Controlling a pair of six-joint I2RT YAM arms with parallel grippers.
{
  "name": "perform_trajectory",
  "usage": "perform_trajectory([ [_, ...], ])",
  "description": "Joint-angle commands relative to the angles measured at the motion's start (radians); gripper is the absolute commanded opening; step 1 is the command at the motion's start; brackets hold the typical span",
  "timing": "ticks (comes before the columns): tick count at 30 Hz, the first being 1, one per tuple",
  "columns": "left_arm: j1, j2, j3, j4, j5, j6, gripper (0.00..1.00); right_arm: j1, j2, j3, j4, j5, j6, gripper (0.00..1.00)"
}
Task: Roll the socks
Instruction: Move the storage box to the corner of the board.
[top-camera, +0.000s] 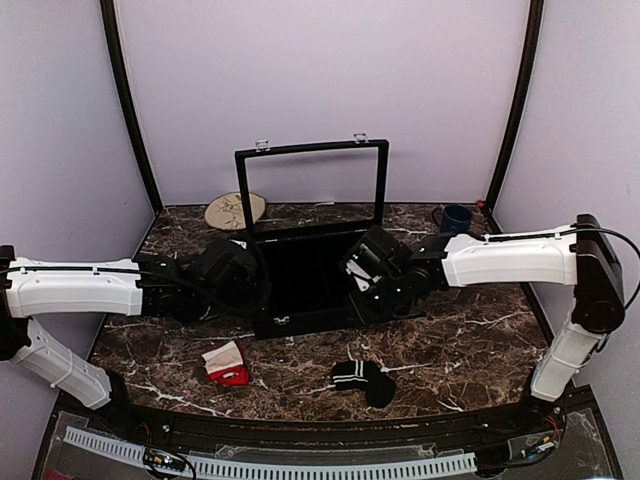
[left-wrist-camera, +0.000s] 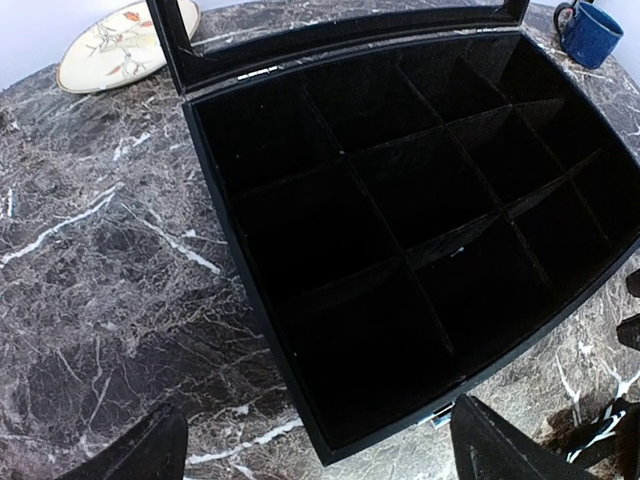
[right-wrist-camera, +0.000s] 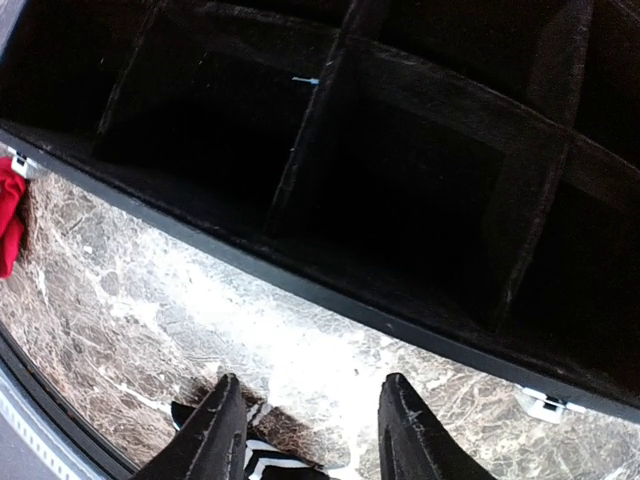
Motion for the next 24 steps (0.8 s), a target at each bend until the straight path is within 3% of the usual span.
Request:
perform_trajectory([
  [1, 0.012, 0.012, 0.004, 0.013, 0.048, 0.013, 0.94, 0.005, 0.040, 0.000, 0.049, -0.027, -0.009, 0.42],
  [16, 0.035, 0.050, -0.002, 0.013, 0.086, 0.012, 0.94, -0.005, 0.145, 0.080, 0.094, -0.037, -0.039, 0.40],
  [24, 0.100, 0.066, 0.023, 0.060, 0.105, 0.064, 0.94, -0.021, 0.159, 0.097, 0.095, -0.027, -0.040, 0.40],
])
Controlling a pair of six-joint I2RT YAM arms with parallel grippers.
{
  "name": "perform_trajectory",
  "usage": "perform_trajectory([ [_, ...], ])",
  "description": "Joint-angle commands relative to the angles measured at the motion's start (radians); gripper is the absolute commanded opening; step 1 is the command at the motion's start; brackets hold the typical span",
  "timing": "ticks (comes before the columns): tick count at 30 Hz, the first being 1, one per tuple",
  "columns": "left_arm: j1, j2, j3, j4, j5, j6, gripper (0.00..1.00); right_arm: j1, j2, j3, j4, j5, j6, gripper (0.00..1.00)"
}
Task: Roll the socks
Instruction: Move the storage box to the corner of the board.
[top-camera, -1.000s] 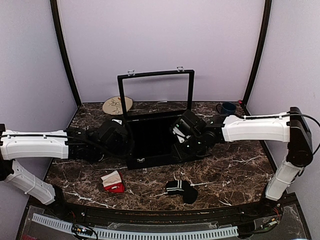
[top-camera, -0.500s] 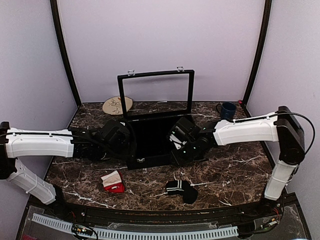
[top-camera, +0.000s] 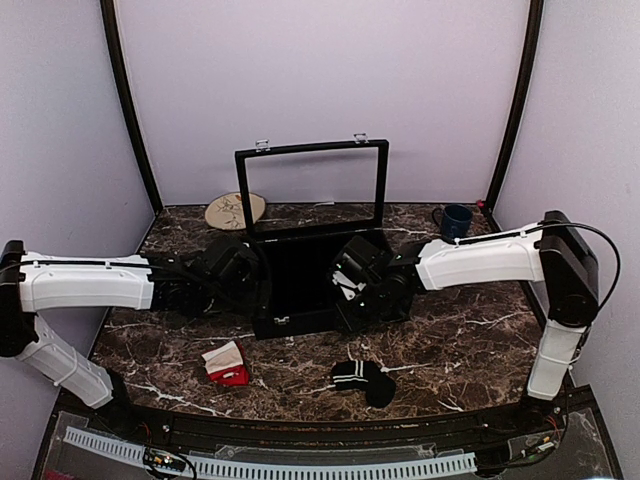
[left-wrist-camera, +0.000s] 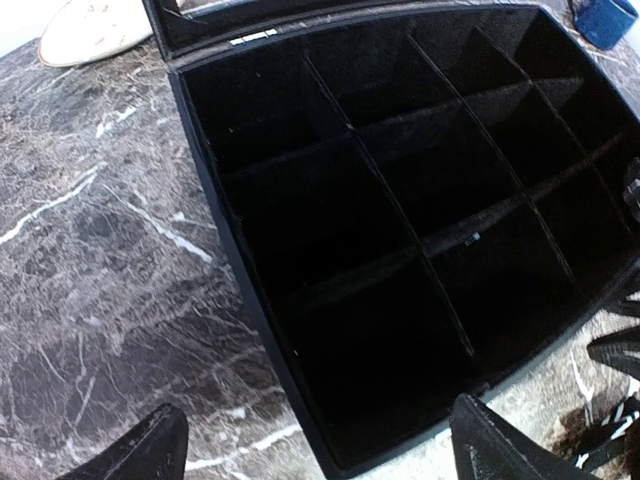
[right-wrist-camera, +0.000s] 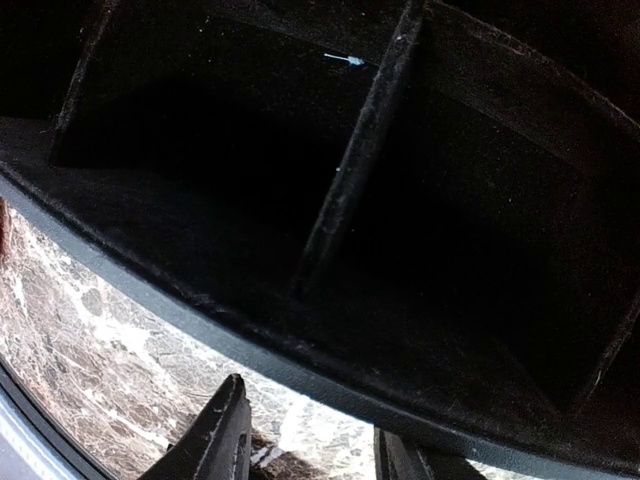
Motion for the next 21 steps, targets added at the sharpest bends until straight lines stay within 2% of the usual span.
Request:
perform_trajectory([
  [1, 0.055, 0.015, 0.044, 0.048, 0.023, 0.069, 0.94, -0.023, 0.016, 0.043, 0.061, 0.018, -0.018, 0.40],
  [11, 0.199, 0.212, 0.295, 0.156, 0.160, 0.256, 0.94, -0.048, 0.032, 0.054, 0.063, 0.021, -0.018, 0.40],
  [21, 0.269, 0.471, 0.650, 0.164, 0.281, 0.312, 0.93, -0.086, 0.044, 0.071, 0.059, 0.028, -0.027, 0.39],
])
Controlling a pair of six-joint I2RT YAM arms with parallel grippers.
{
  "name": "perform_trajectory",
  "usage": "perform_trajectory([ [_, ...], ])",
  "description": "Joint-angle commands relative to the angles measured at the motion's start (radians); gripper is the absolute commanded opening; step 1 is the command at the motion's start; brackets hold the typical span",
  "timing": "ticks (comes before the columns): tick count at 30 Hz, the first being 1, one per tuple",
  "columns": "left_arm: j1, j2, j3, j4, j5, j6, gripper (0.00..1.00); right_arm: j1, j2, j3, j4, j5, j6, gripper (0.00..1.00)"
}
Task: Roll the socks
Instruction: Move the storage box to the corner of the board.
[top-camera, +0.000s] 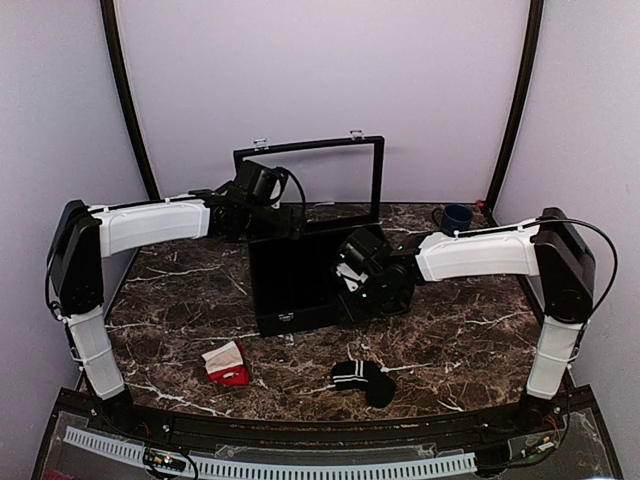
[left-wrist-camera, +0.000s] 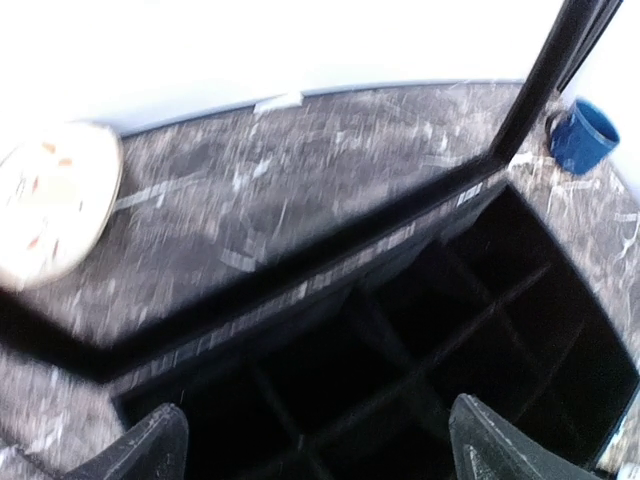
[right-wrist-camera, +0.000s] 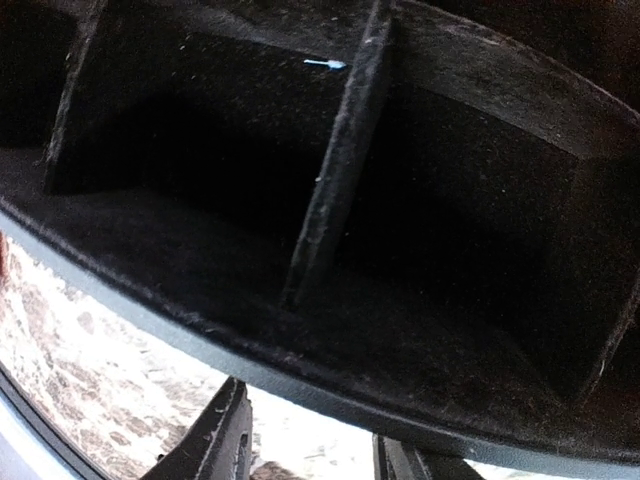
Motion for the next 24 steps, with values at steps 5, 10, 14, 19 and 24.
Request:
perform_trajectory([
  [5, 0.036, 0.131, 0.213, 0.016, 0.082, 0.032, 0.93, -0.065, 0.032, 0.032, 0.087, 0.051, -0.034, 0.39],
  [10, 0.059, 0.187, 0.275, 0.018, 0.094, 0.019, 0.93, -0.097, 0.050, 0.045, 0.095, 0.048, -0.052, 0.39],
  [14, 0.083, 0.210, 0.302, 0.029, 0.097, 0.011, 0.93, -0.127, 0.079, 0.088, 0.093, 0.045, -0.074, 0.39],
  [19, 0.109, 0.237, 0.335, 0.034, 0.103, 0.006, 0.93, -0.155, 0.130, 0.156, 0.084, 0.035, -0.108, 0.38],
  [24, 0.125, 0.267, 0.375, 0.035, 0.107, 0.001, 0.94, -0.181, 0.178, 0.221, 0.078, 0.022, -0.133, 0.38],
])
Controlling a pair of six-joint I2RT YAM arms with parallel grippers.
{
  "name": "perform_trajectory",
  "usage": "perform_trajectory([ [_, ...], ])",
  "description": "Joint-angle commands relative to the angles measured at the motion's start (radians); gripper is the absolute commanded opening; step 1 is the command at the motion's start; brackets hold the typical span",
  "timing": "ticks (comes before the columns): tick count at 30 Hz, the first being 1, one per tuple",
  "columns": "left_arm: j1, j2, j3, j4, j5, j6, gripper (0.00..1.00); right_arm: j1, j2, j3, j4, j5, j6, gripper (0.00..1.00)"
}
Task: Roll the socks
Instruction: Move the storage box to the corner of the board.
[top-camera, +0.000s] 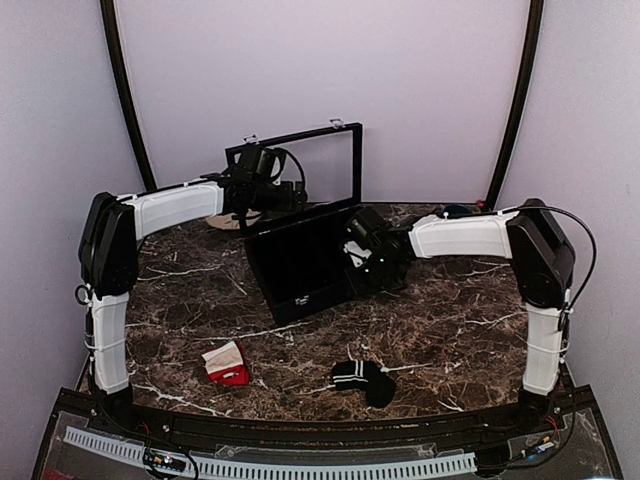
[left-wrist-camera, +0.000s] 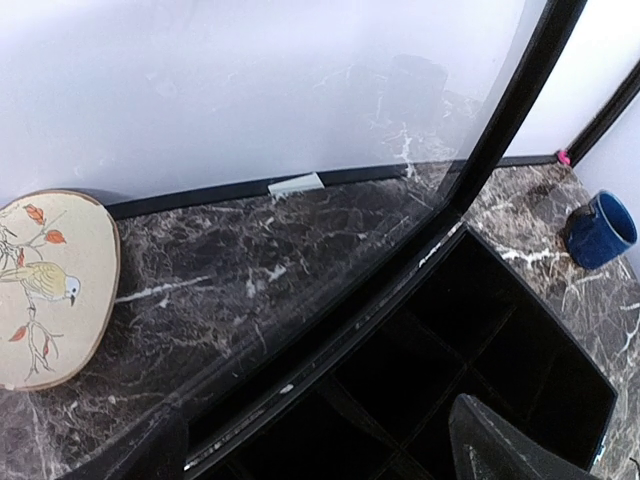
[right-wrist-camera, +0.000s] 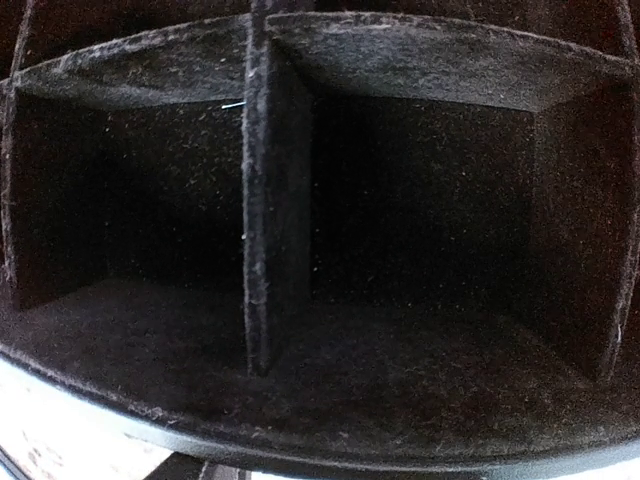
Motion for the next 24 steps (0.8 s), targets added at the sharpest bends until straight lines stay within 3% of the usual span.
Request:
perform_trajectory([
  [1, 0.015, 0.018, 0.059, 0.014, 0.015, -0.013, 0.94, -0.030, 0.048, 0.081, 0.084, 0.018, -0.049, 0.38],
  [24, 0.052, 0.104, 0.197, 0.003, 0.044, -0.034, 0.94, -0.108, 0.206, 0.320, 0.065, 0.019, -0.075, 0.38],
])
